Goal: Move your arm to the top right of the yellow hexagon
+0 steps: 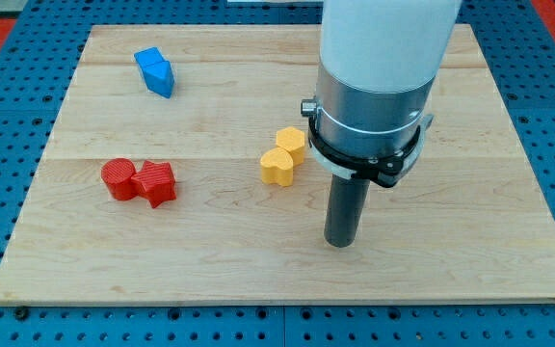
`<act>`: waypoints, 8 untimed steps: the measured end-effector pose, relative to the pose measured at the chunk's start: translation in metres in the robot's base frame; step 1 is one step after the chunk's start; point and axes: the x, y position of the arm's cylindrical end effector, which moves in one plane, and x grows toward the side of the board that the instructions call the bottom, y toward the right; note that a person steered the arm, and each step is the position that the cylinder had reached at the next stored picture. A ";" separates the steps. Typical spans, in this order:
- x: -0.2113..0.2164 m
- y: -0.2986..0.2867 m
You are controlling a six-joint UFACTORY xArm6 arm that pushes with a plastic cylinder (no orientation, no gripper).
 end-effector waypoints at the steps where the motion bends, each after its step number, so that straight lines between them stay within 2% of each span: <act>1: -0.008 0.002; 3: -0.035 0.016; 8: -0.043 0.017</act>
